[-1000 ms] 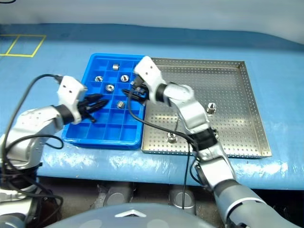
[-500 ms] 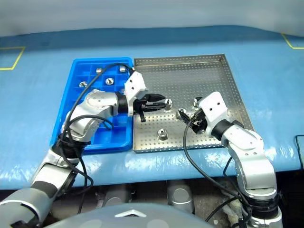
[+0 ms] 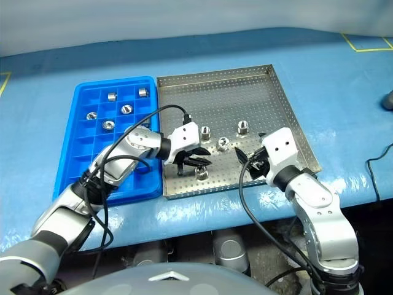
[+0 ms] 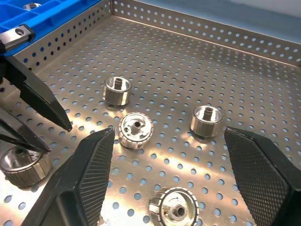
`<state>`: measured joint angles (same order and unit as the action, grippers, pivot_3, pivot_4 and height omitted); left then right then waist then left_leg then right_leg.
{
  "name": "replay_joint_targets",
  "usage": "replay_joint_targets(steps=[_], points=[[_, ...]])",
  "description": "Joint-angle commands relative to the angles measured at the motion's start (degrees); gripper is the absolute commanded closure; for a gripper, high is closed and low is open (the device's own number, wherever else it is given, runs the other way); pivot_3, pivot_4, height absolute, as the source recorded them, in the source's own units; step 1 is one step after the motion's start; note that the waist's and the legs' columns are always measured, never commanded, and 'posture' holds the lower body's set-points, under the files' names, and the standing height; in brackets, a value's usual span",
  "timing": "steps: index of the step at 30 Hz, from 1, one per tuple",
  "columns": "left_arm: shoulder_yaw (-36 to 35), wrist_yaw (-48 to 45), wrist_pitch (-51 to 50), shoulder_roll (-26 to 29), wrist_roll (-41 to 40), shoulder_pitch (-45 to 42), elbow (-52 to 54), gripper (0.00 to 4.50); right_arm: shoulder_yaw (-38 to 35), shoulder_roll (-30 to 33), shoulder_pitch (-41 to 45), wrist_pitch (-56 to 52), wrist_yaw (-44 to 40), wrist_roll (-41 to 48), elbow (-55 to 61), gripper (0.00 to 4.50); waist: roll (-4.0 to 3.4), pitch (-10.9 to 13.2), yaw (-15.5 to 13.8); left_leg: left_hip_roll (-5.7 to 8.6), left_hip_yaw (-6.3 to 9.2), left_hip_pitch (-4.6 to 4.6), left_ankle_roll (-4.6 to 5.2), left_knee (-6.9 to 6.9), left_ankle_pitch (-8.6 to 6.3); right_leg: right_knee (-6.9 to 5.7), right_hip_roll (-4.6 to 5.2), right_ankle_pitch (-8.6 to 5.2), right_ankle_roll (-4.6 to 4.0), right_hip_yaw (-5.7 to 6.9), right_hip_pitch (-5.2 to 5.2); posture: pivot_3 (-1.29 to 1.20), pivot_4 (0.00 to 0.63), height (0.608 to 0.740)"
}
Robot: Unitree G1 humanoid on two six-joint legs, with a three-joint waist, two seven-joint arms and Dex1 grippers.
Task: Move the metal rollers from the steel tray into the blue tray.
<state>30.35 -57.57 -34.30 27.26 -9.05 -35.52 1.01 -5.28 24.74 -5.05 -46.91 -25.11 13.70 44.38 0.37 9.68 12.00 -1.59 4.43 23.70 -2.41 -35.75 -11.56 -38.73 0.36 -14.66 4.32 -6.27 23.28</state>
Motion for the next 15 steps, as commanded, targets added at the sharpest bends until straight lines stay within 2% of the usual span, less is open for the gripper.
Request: replay_joint_targets(steps=[1,2,3,5,12,15], points=[[-2.37,-1.43,0.17,1.78,-0.6,0.52,4.75,3.15,-0.62,0.91,0.03,0.33,0.11,0.97,1.23,0.61,0.01,0.01,-0.14,0.0,0.0,0.01,0.0,0.0,0.0,0.0,0.01,0.0,0.0,0.0,0.0,-0.23,0.15,0.74],[-3.45,-1.7,0.1,2.38,-1.4,0.95,6.21,3.15,-0.63,0.97,0.18,0.37,0.5,0.87,0.91,0.61,0.01,0.01,-0.22,0.01,0.0,0.02,0.0,-0.01,0.0,0.0,0.01,0.0,0.0,0.0,0.01,-0.23,0.15,0.74],[-4.28,-2.01,-0.03,2.78,-2.15,1.26,7.3,2.76,-0.65,0.96,0.36,0.37,0.8,0.86,0.62,0.57,0.01,0.01,-0.29,0.01,0.0,0.03,0.0,-0.01,0.0,0.0,0.01,0.0,0.0,0.0,0.01,-0.22,0.15,0.74],[-5.12,-2.5,0.11,3.11,-2.91,1.65,8.49,2.27,-0.56,0.88,0.72,0.42,1.21,0.83,0.15,0.57,0.01,0.01,-0.5,0.0,0.01,0.03,0.0,-0.01,0.0,0.0,0.02,0.0,0.0,0.01,0.01,-0.22,0.15,0.74],[-1.01,-3.97,0.72,4.4,1.44,1.35,8.04,0.02,1.7,1.22,1.95,0.49,0.5,1.72,-2.18,0.57,0.01,0.01,-0.75,0.01,0.0,0.0,0.0,-0.01,0.0,0.0,0.01,0.0,0.0,0.01,0.0,-0.2,0.15,0.74],[0.58,-5.48,1.72,4.58,2.31,1.1,7.67,0.02,2.33,1.42,1.14,1.35,-2.1,4.36,-1.79,0.57,0.01,0.01,-0.8,0.01,-0.01,0.02,0.01,0.0,-0.01,0.01,0.01,0.0,0.0,-0.01,0.01,-0.21,0.15,0.74]])
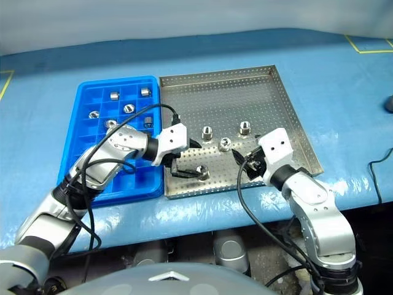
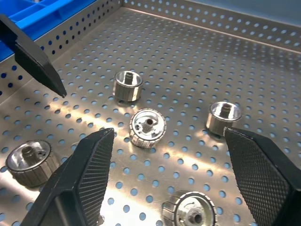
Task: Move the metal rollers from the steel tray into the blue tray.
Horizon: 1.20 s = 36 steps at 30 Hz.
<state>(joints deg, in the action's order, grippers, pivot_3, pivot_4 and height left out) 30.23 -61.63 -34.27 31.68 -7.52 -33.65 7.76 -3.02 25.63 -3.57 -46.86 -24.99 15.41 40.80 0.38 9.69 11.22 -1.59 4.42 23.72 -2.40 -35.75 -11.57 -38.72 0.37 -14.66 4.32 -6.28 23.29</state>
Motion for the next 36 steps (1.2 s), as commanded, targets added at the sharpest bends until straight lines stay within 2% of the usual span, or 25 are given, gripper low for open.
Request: replay_joint_targets(steps=[1,8,20,29,36], points=[[1.0,-1.82,1.84,0.09,0.92,-0.83,0.77,0.02,0.02,0.43,-0.72,1.91,-3.56,4.3,2.55,0.57,0.01,0.0,-0.08,0.0,0.0,0.01,0.0,0.0,0.0,0.0,0.0,0.0,0.0,0.0,0.0,-0.21,0.15,0.74],[2.02,-2.39,3.06,-1.45,2.25,-1.43,-1.79,0.02,-0.62,0.78,-2.02,3.95,-6.81,10.55,5.09,0.57,0.0,0.0,-0.2,0.0,0.01,0.0,0.01,-0.06,0.0,0.0,-0.01,0.01,0.02,0.01,-0.02,-0.22,0.15,0.74],[3.96,-2.46,4.29,-4.8,6.16,-2.06,-7.12,0.02,1.51,2.17,-1.9,5.26,-5.79,11.33,5.68,0.57,0.0,0.0,-0.19,0.0,0.01,0.0,0.01,-0.1,-0.01,-0.01,-0.02,0.02,0.04,0.0,-0.04,-0.23,0.15,0.74],[3.65,-2.17,4.11,-5.74,7.01,-1.71,-7.95,2.79,2.64,2.44,-1.62,6.22,-4.89,11.07,5.4,0.57,0.0,0.0,-0.14,0.0,0.01,0.0,0.01,-0.1,-0.01,-0.01,-0.02,0.02,0.04,0.0,-0.04,-0.22,0.15,0.74],[2.89,-2.43,4.09,-5.17,6.6,-0.7,-6.85,2.79,3.43,2.58,-1.13,6.96,-4.58,10.73,4.64,0.57,0.0,0.0,-0.15,-0.01,0.01,-0.01,0.01,-0.1,-0.01,-0.01,-0.02,0.02,0.04,0.0,-0.04,-0.21,0.15,0.74]])
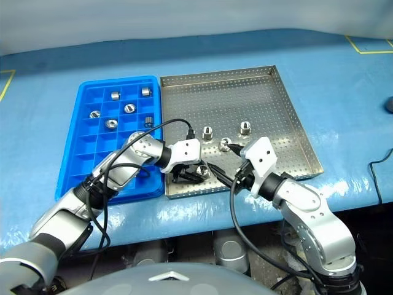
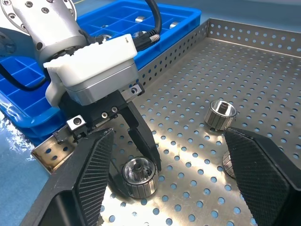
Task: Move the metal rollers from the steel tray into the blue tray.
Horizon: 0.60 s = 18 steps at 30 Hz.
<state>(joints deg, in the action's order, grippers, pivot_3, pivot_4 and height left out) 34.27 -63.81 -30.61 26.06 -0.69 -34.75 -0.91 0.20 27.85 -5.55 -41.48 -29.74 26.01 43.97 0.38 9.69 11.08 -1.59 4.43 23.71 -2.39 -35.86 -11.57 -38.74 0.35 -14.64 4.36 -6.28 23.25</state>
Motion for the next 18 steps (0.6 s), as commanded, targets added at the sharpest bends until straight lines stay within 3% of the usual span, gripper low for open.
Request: replay_joint_targets(steps=[1,3,8,11,14,18], points=[[-1.31,-0.21,0.4,0.53,-0.29,0.49,1.95,2.79,0.27,0.36,0.91,1.62,0.2,0.12,1.37,0.57,0.0,0.0,-0.02,0.0,0.0,0.0,0.0,0.0,0.0,0.0,0.0,0.0,0.0,0.0,0.0,-0.21,0.15,0.74],[-4.23,1.22,-0.39,-0.13,-1.9,0.52,2.69,2.79,0.59,0.39,0.94,1.73,0.14,0.07,1.17,0.57,0.0,0.0,-0.06,0.0,0.0,0.0,0.0,0.0,0.0,0.0,0.0,0.0,0.0,0.0,0.0,-0.21,0.15,0.74],[-20.27,8.1,-9.1,-2.51,-10.66,-1.74,5.52,2.79,1.74,0.86,0.92,1.87,-0.24,-0.43,-0.62,0.57,0.02,0.01,-0.46,-0.01,0.02,0.04,0.0,-0.08,0.0,-0.03,0.0,0.01,0.02,0.02,0.01,-0.17,0.15,0.74],[-25.48,9.62,-11.46,2.08,-11.65,-0.57,9.64,2.79,2.89,2.08,1.3,1.86,-0.66,-1.69,-2.26,0.57,0.01,0.01,-0.44,-0.03,0.01,-0.01,0.0,-0.05,0.0,-0.05,-0.04,0.01,0.02,0.0,0.0,-0.14,0.15,0.74],[-28.9,11.1,-14.94,10.05,-10.64,3.61,16.69,2.79,3.78,2.6,3.05,2.53,-3.11,-0.41,-3.07,0.57,0.01,0.01,-0.53,-0.06,0.01,-0.07,0.01,0.07,-0.01,-0.06,-0.07,-0.01,-0.02,-0.02,0.02,-0.11,0.15,0.74],[-33.19,16.11,-19.81,18.42,-8.11,10.22,22.11,2.79,7.22,3.18,5.7,2.91,-5.23,-1.25,-5.05,0.57,0.09,0.06,-2.22,-0.1,0.04,-0.06,0.03,0.11,-0.02,-0.06,-0.08,-0.03,-0.06,0.02,0.03,-0.05,0.15,0.74]])
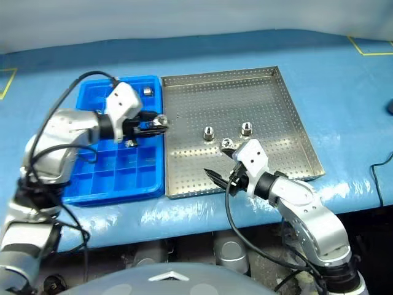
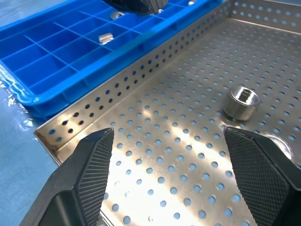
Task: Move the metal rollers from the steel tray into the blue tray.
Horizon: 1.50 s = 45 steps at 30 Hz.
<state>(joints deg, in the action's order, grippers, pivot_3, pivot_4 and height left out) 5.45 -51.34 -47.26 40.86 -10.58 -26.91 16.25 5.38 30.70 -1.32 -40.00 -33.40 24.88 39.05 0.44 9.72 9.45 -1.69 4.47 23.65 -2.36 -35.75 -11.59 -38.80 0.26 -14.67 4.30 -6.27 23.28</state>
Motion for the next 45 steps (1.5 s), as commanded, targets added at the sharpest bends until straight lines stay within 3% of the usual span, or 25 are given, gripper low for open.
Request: replay_joint_targets(steps=[1,5,12,26,27,34,40,45], points=[[-5.11,4.67,-4.05,4.45,1.97,3.21,5.56,2.79,2.46,0.41,1.77,1.58,-1.76,-0.31,-0.55,0.57,0.09,0.05,-1.1,0.0,0.0,0.0,0.0,-0.02,0.0,0.0,0.0,0.0,0.0,0.01,0.0,-0.04,0.15,0.74],[-10.1,10.19,-8.0,6.05,2.79,7.21,6.52,2.79,3.89,0.02,3.78,2.21,-2.34,-0.59,-2.5,0.57,0.2,0.12,-3.6,0.01,0.0,0.03,0.0,-0.07,0.0,0.01,0.04,0.0,-0.01,0.05,0.01,0.0,0.15,0.74],[-9.55,15.28,-8.95,4.74,3.46,9.66,5.01,2.79,5.06,-0.35,5.21,2.39,-2.68,-0.61,-3.4,0.57,0.24,0.13,-6.07,0.04,0.0,0.07,-0.01,-0.08,0.0,0.03,0.09,0.0,-0.01,0.1,0.0,0.02,0.15,0.74],[-7.95,19.98,-7.96,3.38,4.1,6.63,-0.95,2.79,3.69,-0.22,4.61,2.42,-1.37,-0.94,-2.72,0.57,0.25,0.14,-5.87,0.03,0.01,0.07,-0.01,-0.08,0.0,0.02,0.09,0.01,-0.02,0.13,0.01,0.0,0.15,0.74],[-8.27,20.36,-8.1,3.39,4.11,6.53,-0.96,2.09,3.66,-0.21,4.54,2.45,-1.27,-0.97,-2.73,0.57,0.25,0.14,-5.87,0.03,0.01,0.07,-0.01,-0.08,0.0,0.02,0.1,0.01,-0.02,0.13,0.01,0.0,0.15,0.74],[-9.17,21.87,-7.96,3.64,4.0,6.41,-0.75,0.02,3.64,-0.31,4.77,2.67,-1.07,-0.99,-3.05,0.57,0.25,0.14,-5.88,0.03,0.01,0.06,-0.01,-0.09,0.0,0.02,0.1,0.01,-0.02,0.13,0.0,0.0,0.15,0.74],[-12.21,19.69,-3.87,-3.87,-3.52,3.62,2.16,0.02,3.58,-0.25,4.85,2.63,-0.88,-1.18,-3.15,0.57,0.27,0.14,-6.11,0.04,0.01,0.07,-0.01,-0.11,0.0,0.02,0.11,0.01,-0.02,0.14,-0.02,0.0,0.15,0.74],[-3.86,15.51,-0.56,-11.85,-6.9,-2.42,-0.12,0.02,3.18,-0.23,4.36,2.19,0.4,-1.9,-2.67,0.57,0.28,0.13,-6.5,0.13,0.02,0.04,-0.01,-0.21,0.0,0.05,0.2,0.04,0.02,0.16,-0.18,-0.05,0.15,0.74]])
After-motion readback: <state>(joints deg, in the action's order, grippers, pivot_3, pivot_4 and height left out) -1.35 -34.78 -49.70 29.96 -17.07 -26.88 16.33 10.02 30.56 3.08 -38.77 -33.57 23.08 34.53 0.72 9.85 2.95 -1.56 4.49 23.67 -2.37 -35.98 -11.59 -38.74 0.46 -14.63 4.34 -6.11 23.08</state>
